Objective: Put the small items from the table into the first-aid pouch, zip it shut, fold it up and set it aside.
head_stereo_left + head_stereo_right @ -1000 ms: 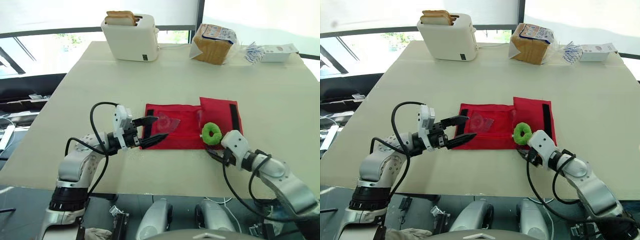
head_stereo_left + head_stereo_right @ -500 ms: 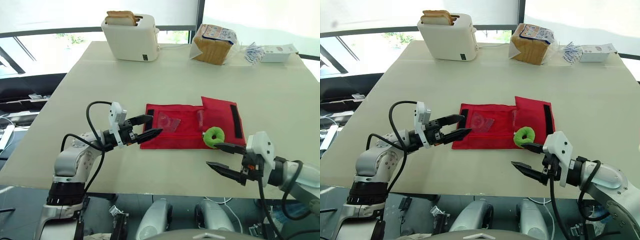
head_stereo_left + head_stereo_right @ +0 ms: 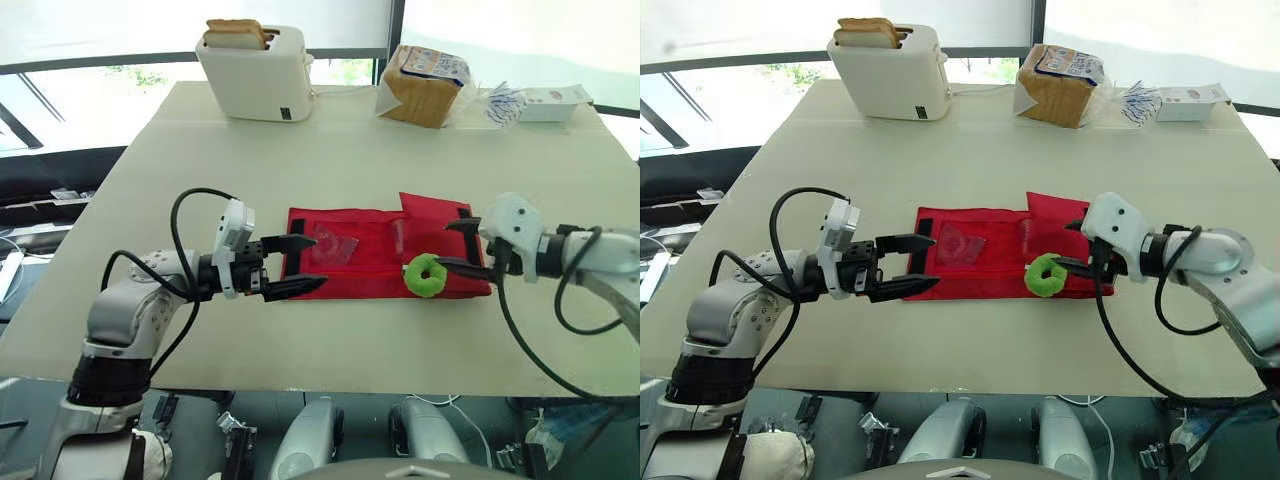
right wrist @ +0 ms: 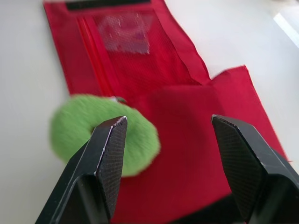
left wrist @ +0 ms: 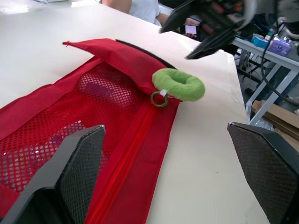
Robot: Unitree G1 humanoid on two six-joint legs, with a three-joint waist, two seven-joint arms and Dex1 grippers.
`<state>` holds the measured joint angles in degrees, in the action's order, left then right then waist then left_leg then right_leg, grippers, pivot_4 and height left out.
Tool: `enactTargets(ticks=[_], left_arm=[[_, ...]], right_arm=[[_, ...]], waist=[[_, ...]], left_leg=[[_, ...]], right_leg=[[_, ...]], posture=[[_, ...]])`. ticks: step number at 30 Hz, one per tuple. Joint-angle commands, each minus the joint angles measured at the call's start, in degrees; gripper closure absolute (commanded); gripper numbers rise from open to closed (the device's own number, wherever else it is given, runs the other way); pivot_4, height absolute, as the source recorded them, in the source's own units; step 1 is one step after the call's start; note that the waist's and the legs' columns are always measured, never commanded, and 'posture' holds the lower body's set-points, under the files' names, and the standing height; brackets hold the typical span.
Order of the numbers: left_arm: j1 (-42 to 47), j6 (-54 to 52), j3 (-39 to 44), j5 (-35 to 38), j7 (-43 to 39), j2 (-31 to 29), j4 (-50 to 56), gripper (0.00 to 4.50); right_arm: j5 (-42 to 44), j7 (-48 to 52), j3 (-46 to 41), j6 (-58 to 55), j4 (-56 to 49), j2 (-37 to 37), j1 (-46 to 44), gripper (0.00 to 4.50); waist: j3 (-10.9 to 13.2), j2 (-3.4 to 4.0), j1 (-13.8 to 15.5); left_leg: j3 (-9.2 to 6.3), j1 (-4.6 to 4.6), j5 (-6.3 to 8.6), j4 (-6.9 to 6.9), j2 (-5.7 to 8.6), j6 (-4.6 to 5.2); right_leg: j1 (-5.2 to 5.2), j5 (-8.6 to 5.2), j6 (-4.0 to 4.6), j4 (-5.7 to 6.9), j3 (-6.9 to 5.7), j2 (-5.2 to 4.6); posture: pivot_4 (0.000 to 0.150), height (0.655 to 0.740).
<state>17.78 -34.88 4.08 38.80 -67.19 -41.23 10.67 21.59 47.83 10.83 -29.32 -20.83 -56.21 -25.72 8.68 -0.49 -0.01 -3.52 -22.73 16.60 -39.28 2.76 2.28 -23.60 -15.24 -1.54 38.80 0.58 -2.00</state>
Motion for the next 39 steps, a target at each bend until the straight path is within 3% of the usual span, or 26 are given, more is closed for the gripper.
enactTargets(ticks=[1, 4, 7, 13, 24, 32, 39], left_arm=[[-0.7, 1.1, 0.8, 0.4, 0.5, 0.5, 1.9, 0.00], [-1.3, 1.2, 0.8, 0.3, 1.0, 0.6, 2.2, 0.00], [-1.3, 1.1, 1.1, 0.2, 2.2, 0.9, 1.8, 0.00], [-1.1, 0.8, 1.8, -0.1, 2.5, -0.1, -0.3, 0.00], [-2.2, -0.3, 3.3, -2.3, 2.9, -2.5, -10.6, 0.00], [-0.1, -11.6, 1.7, -4.6, 9.2, -3.1, -16.1, 0.00], [2.5, -26.6, 3.9, 2.2, 12.2, 0.1, -14.3, 0.00]], right_arm=[[-6.9, 3.3, 3.4, 6.1, 8.4, 3.2, -5.8, 1.44], [-12.6, 6.0, 6.9, 11.1, 12.1, 4.7, -8.1, 1.44], [-12.4, 10.1, 7.9, 12.9, 10.1, 5.8, -6.9, 1.44], [-3.3, 14.3, 3.8, 6.3, -1.9, 7.4, -2.4, 1.44], [4.6, 8.1, -8.2, -3.1, -13.9, 7.0, 9.1, 1.44], [8.1, 5.8, -13.0, -3.0, -17.6, 7.9, 13.8, 1.44], [9.7, 4.2, -18.1, -2.4, -19.1, 7.9, 17.1, 1.44]], waist=[[0.0, 0.00, -0.2], [0.0, 0.00, -0.5], [0.0, 0.00, -0.5], [0.0, 0.01, -0.4], [0.0, 0.01, -0.1], [0.0, -0.01, 0.1], [0.0, 0.00, 0.6]], left_leg=[[0.00, 0.01, 0.00, -0.01, 0.00, 0.00], [-0.01, 0.02, -0.01, 0.02, -0.01, -0.01], [-0.03, -0.02, -0.01, 0.04, -0.01, -0.01], [-0.06, -0.04, 0.00, 0.02, -0.01, -0.01], [-0.08, -0.02, 0.01, 0.04, 0.00, -0.01], [-0.08, -0.02, 0.02, 0.04, 0.01, 0.01], [-0.08, 0.00, 0.01, 0.04, 0.02, 0.01]], right_leg=[[0.00, 0.00, 0.00, 0.02, 0.00, 0.00], [-0.02, 0.00, 0.01, 0.06, -0.01, 0.01], [-0.07, 0.00, 0.01, 0.03, -0.01, 0.01], [-0.07, 0.01, 0.01, 0.05, -0.01, 0.00], [-0.05, 0.01, 0.01, 0.05, -0.02, -0.03], [-0.05, 0.01, 0.01, 0.06, -0.02, -0.03], [-0.04, 0.01, 0.00, 0.08, -0.02, -0.03]], posture=[[0.150, 0.7400], [0.150, 0.7400], [0.150, 0.7400], [0.150, 0.7400], [0.150, 0.7400], [0.150, 0.7400], [0.150, 0.7400]])
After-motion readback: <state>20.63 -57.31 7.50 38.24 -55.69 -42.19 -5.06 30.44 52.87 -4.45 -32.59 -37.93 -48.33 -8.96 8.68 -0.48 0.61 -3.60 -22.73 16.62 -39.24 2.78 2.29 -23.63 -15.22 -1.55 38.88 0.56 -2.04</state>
